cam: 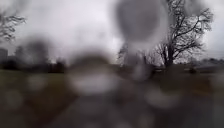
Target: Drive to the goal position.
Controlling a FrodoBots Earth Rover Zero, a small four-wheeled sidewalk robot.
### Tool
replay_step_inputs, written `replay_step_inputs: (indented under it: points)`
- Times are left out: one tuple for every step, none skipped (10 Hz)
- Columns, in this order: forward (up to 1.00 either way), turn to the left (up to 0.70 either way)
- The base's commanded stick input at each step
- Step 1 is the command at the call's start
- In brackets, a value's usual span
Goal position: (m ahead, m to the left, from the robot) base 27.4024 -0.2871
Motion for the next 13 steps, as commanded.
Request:
replay_step_inputs:
  points:
    - [0.85, 0.00]
    - [0.85, 0.00]
    - [0.85, 0.00]
    - [0.85, 0.00]
    - [0.85, 0.00]
    - [0.85, 0.00]
    - [0.85, 0.00]
    - [0.85, 0.00]
    - [0.85, 0.00]
    - [0.85, 0.00]
    - [0.85, 0.00]
    - [0.85, 0.00]
    - [0.85, 0.00]
